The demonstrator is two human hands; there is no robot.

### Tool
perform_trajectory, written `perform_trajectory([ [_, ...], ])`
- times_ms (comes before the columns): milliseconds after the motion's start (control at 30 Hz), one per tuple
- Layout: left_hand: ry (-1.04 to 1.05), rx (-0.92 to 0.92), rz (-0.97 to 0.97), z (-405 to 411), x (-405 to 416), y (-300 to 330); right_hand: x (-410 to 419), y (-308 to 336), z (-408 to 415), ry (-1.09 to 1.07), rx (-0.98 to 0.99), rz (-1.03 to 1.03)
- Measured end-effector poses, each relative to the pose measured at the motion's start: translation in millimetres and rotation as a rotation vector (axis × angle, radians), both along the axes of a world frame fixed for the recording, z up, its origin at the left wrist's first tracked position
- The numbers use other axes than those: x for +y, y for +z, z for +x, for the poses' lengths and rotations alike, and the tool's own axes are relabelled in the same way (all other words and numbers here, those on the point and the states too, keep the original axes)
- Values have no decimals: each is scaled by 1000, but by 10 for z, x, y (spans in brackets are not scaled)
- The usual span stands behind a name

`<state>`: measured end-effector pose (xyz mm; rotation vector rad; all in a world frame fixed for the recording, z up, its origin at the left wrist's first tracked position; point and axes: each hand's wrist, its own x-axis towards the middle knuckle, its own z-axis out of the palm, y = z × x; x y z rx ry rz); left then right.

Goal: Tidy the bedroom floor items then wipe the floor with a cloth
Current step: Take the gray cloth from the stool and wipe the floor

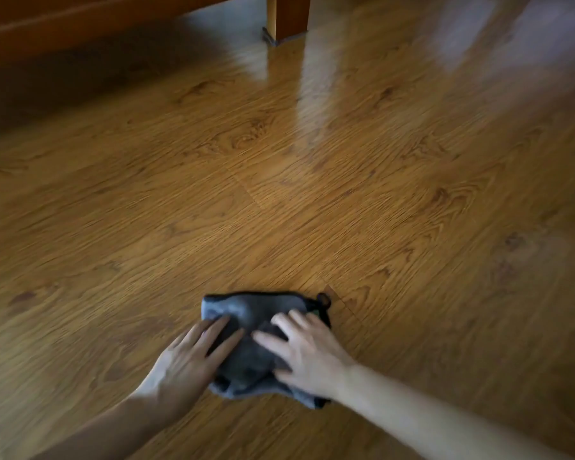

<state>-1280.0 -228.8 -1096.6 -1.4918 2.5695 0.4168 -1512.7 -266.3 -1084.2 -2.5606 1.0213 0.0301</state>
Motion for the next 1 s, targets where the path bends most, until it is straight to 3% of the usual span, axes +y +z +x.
perform_trajectory([
  [100,98,4,-96,-385,-483,154,-370,37,-263,-108,78,-112],
  [200,228,80,-45,-764,-790,146,-629,45,-483,-257,112,-140],
  [400,219,93,-51,-864,-923,154,-653,100,-470,-372,149,-130],
  [533,61,156,-113,-533,-617,113,-256,98,-288,-326,117,-25],
  [767,-34,221,-108,141,345,-19,366,170,60,-30,114,115],
  [867,-69,171,-103,274,528,47,447,152,136,45,112,95],
  [1000,-8,123,-164,154,353,16,272,72,58,-20,73,3],
])
